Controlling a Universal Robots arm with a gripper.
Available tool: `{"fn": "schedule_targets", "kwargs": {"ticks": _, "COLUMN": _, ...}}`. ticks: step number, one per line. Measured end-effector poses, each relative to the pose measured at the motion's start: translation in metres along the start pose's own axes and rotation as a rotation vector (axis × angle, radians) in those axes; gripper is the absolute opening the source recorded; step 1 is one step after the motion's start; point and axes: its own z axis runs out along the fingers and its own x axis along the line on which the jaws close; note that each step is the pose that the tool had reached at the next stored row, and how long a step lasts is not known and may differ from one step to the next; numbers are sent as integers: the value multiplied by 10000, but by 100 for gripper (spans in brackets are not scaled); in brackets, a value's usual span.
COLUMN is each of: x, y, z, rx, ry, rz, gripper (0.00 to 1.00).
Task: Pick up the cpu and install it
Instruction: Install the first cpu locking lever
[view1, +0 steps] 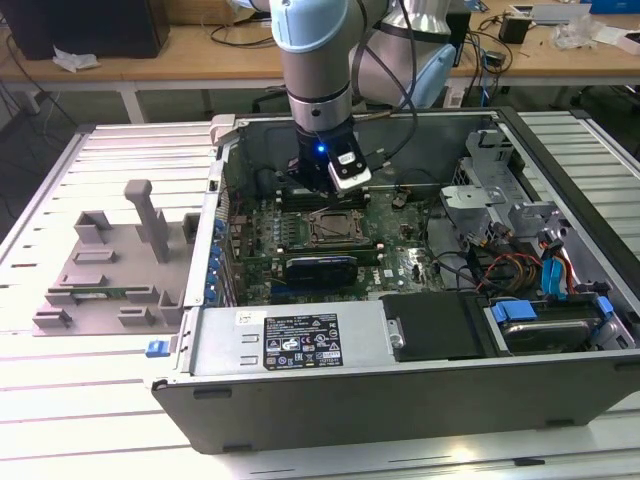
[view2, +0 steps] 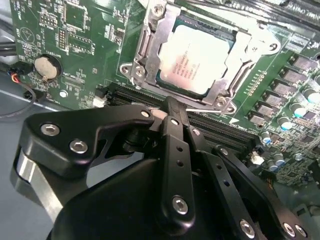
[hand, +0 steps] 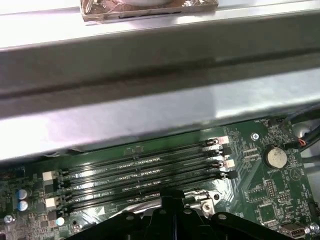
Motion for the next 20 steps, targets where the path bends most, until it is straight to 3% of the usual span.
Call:
{"fn": "schedule_targets", "kwargs": {"ticks": 3, "x": 15, "y": 18, "z": 9, "rx": 16, "ry": -35, "rz": 172, "gripper": 11}}
{"fn": "schedule_targets", "kwargs": {"ticks": 8, "x": 19, "y": 20, "z": 33, "rx": 120, "ry": -170, "rz": 905, "gripper": 11}}
{"fn": "schedule_targets", "kwargs": {"ticks": 13, "x": 31, "y": 68, "z": 55, "rx": 148, "ry": -215, "rz": 1158, "gripper": 11}}
{"fn": "schedule_targets", "kwargs": {"ticks": 17, "x": 34, "y": 70, "z": 79, "rx": 325, "ry": -343, "rz": 1632, "gripper": 11}}
{"fn": "schedule_targets", "kwargs": {"ticks": 20, "x": 37, "y": 74, "z": 92, "rx": 362, "ry": -388, "rz": 1847, "gripper": 11}}
